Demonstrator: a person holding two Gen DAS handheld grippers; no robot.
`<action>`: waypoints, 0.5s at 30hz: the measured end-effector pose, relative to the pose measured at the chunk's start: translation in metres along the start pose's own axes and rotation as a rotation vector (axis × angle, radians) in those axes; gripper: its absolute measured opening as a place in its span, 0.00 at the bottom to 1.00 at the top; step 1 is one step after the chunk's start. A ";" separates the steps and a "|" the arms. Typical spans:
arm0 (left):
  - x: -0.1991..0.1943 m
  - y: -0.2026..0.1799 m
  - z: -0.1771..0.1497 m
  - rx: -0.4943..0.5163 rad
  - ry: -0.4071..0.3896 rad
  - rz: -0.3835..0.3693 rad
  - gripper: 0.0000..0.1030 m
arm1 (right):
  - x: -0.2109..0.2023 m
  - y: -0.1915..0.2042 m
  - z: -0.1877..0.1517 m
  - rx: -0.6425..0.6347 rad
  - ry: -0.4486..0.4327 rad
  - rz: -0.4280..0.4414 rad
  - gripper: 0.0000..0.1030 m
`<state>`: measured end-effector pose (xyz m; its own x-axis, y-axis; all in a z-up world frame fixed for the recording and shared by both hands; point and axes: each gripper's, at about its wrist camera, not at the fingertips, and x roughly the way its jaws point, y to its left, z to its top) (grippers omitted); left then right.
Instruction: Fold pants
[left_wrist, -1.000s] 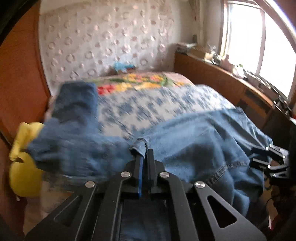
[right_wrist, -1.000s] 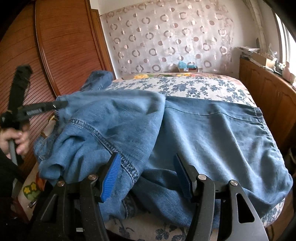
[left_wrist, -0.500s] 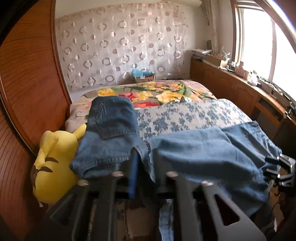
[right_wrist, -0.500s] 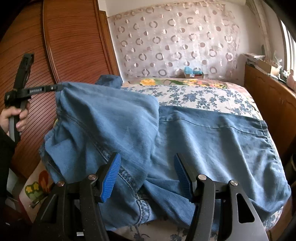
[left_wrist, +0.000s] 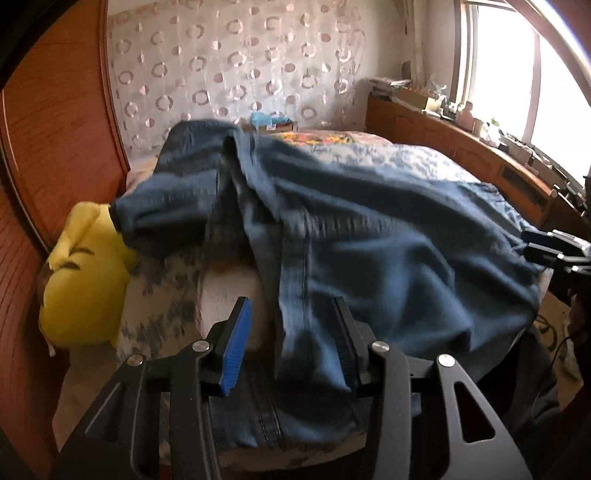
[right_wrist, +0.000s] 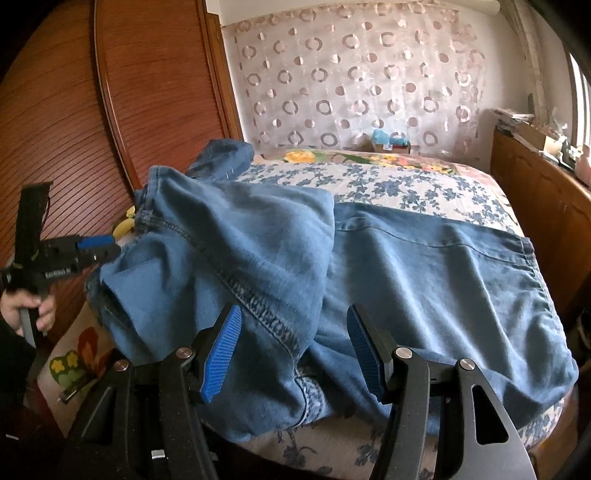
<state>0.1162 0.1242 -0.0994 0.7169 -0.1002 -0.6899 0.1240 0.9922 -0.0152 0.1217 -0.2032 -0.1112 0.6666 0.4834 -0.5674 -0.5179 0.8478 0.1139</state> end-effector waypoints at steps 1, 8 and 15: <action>0.002 0.000 -0.002 -0.003 0.005 0.001 0.41 | 0.001 -0.001 0.000 0.002 0.002 -0.001 0.60; -0.001 -0.011 -0.011 0.037 -0.006 -0.010 0.11 | 0.002 -0.007 -0.003 0.032 0.005 -0.024 0.60; -0.050 0.010 -0.010 -0.037 -0.130 0.020 0.04 | 0.001 -0.012 -0.007 0.057 0.008 -0.019 0.60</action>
<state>0.0745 0.1395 -0.0725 0.8022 -0.0867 -0.5907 0.0848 0.9959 -0.0310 0.1247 -0.2141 -0.1184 0.6714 0.4658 -0.5764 -0.4739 0.8678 0.1494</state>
